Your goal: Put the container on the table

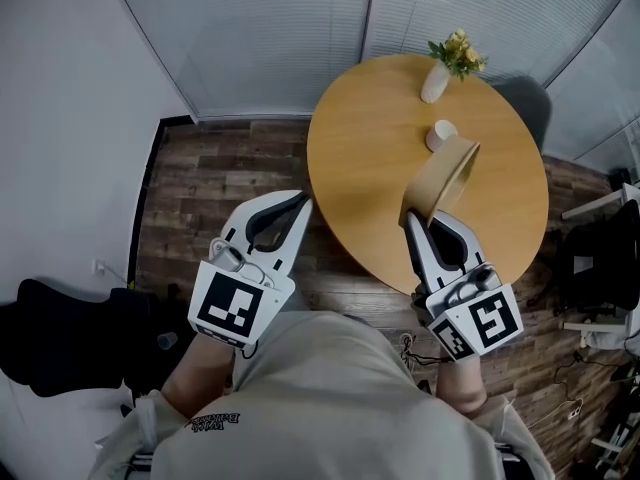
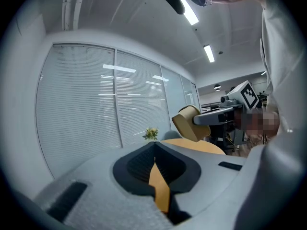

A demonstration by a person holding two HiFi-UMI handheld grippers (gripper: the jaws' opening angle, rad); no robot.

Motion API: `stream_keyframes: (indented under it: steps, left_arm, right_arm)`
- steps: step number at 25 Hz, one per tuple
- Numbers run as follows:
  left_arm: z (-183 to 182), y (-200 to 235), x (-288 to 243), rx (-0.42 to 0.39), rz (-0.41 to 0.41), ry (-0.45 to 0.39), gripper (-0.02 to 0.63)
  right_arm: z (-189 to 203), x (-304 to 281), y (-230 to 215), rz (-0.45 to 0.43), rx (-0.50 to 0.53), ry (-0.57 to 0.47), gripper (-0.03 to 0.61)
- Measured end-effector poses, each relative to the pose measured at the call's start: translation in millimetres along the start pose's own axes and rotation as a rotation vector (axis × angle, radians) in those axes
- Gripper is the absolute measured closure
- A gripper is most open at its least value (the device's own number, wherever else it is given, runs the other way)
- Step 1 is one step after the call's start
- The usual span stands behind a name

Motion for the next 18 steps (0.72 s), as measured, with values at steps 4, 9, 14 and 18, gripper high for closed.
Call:
stream_keyframes:
  steps: [4,9,14,18]
  left_arm:
    - [9,36,-12,-0.009,0.012,0.017,0.592]
    - [20,81,-25,0.006,0.027,0.031,0.592]
    - [25,127,-40,0.015,0.048,0.039,0.592]
    - [31,169,-49,0.026,0.066,0.036,0.592]
  right_arm:
    - [5,-35,-5,0.007,-0.006,0.019,0.546]
    - [11,-82,-8,0.006,-0.018,0.028,0.546]
    - [15,-129,-14,0.02,-0.025,0.046,0.546]
    - [17,-171,-15,0.041,-0.019,0.057,0.546]
Point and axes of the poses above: the fingertips, and each gripper's own axes: x backward along the fingers, y to its left, z out of its underside, the point moved 6 cm from there along x, backward along the fingers, and after that the axes turned 11 degrees about -y, right-handed, at the moved point
